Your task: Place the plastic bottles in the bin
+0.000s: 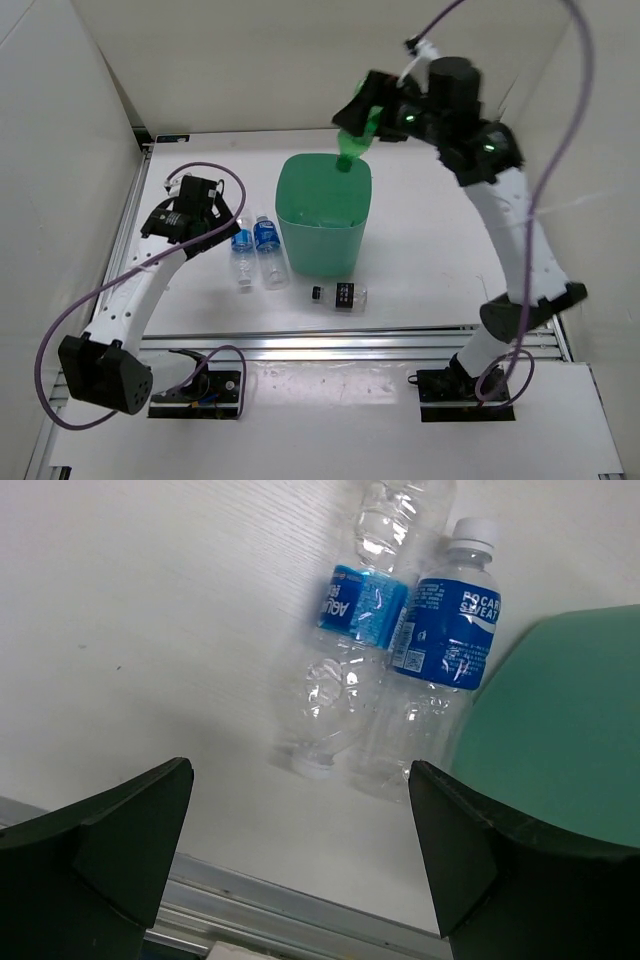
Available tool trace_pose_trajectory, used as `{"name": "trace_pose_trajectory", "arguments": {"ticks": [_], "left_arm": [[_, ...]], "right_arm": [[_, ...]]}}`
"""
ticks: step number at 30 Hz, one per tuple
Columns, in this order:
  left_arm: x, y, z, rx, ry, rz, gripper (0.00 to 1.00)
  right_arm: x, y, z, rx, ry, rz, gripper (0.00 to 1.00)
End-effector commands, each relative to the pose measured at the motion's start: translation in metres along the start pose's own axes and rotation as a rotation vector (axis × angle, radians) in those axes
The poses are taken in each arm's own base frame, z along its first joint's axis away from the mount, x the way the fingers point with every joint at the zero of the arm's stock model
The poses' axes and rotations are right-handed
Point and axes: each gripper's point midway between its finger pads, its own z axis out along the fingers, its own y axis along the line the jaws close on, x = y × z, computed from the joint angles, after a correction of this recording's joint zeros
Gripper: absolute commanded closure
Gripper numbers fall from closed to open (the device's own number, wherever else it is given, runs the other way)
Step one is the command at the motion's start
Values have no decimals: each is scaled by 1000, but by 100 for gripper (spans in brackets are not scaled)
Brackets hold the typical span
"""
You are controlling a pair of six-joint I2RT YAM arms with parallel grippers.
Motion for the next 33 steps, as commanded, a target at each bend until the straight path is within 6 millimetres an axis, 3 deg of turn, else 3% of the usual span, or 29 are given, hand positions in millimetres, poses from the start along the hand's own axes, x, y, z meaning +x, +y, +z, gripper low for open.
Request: {"name": "trace_pose_trajectory", "arguments": {"ticks": [1, 2, 4, 6, 7, 9, 10, 12, 15, 18, 22, 26, 27, 30, 31, 33], "left_arm": [[-11, -20, 7, 63, -3, 15, 0], [-8, -18, 18, 31, 30, 21, 0], [-5, -30, 22, 67, 76, 24, 0], [0, -37, 32, 89, 124, 40, 0], [4, -44, 34, 120, 148, 39, 0], [4, -45, 40, 125, 149, 31, 0], [4, -44, 44, 115, 144, 14, 0], [11, -47, 56, 136, 146, 21, 0], [21, -51, 75, 157, 175, 35, 0], [33, -41, 102, 92, 223, 57, 0], [50, -26, 132, 21, 305, 74, 0], [54, -20, 151, 21, 349, 25, 1], [53, -20, 152, 11, 344, 14, 20], [51, -20, 155, 2, 336, 15, 54], [43, -18, 148, -12, 322, 18, 63], [19, -16, 130, -33, 266, -23, 67]], "right_arm": [[127, -67, 63, 181, 399, 72, 2], [146, -69, 58, 199, 478, 88, 0], [127, -66, 53, 224, 432, 70, 0], [98, -61, 41, 209, 340, 13, 0], [70, -49, 28, 177, 249, 0, 0], [37, -47, 3, 171, 144, -5, 0], [29, -46, -6, 172, 120, -5, 0], [36, -52, -16, 166, 139, -3, 0], [67, -61, -25, 169, 229, 28, 0], [84, -60, -38, 164, 276, 44, 0], [91, -57, -47, 153, 309, 45, 0], [91, -60, -53, 175, 315, 24, 0], [89, -63, -53, 182, 310, 27, 0], [87, -61, -56, 178, 301, 24, 0], [87, -61, -56, 178, 301, 24, 0], [89, -60, -54, 173, 312, 37, 0]]}}
